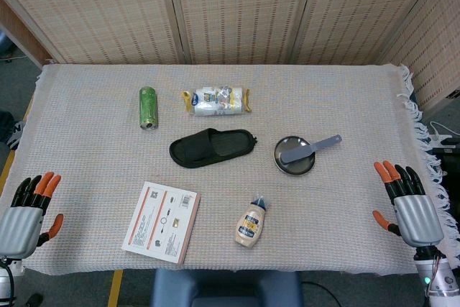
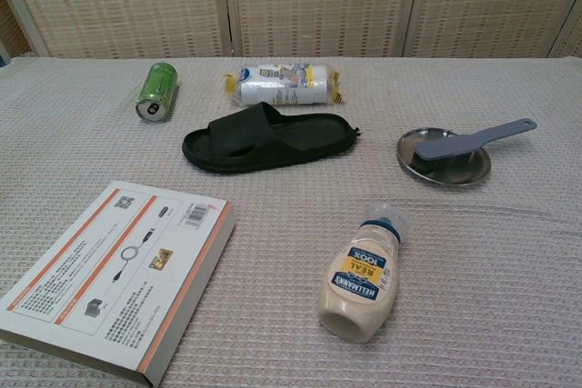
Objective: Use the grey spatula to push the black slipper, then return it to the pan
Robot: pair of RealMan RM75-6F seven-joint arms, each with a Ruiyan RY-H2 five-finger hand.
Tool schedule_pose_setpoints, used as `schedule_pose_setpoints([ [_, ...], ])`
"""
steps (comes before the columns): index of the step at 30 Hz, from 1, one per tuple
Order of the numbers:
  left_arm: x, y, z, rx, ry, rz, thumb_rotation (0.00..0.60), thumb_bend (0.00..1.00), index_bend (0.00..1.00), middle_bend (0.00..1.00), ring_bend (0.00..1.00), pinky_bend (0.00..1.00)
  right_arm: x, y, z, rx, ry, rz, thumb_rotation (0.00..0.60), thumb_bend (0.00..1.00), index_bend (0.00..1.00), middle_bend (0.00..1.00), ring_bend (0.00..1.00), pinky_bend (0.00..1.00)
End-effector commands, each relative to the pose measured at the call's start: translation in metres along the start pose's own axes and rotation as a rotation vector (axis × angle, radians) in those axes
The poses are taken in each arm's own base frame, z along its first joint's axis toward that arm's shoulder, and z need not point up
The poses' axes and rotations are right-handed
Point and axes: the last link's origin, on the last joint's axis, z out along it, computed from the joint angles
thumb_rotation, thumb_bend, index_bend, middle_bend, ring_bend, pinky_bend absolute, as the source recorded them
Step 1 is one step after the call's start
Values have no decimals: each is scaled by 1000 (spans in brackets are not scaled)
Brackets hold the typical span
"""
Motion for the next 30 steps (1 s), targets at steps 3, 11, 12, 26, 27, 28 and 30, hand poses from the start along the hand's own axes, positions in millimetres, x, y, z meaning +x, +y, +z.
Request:
schedule_pose_setpoints([
  [3,-2,2,0,6,-18,2,600,420,0,0,0,61,-5,3,5,-22,-15,-9,600,138,0,0,0,0],
  [11,-2,1,4,8,-16,-7,600,419,0,0,0,61,-14,-8,63,28,-67,-90,600,138,0,0,0,0],
  [12,-3,0,5,8,-21,-9,600,419,0,0,0,61,-16,-13,77,45,-80,-98,600,138,3,0,0,0],
  [26,-9,-8,11,33,-37,-29,600,423,0,0,0,62,-65,-72,189,144,-210,-151,600,161,240,162,0,0],
  [27,-9,-8,11,35,-37,-29,600,423,0,0,0,62,-68,-74,193,143,-214,-151,600,162,244,168,0,0],
  [28,-8,-9,11,39,-39,-30,600,423,0,0,0,62,-73,-76,196,142,-221,-147,600,163,249,176,0,0],
  [30,-8,-10,10,46,-41,-31,600,421,0,0,0,61,-78,-80,200,143,-228,-137,600,163,254,187,0,0],
])
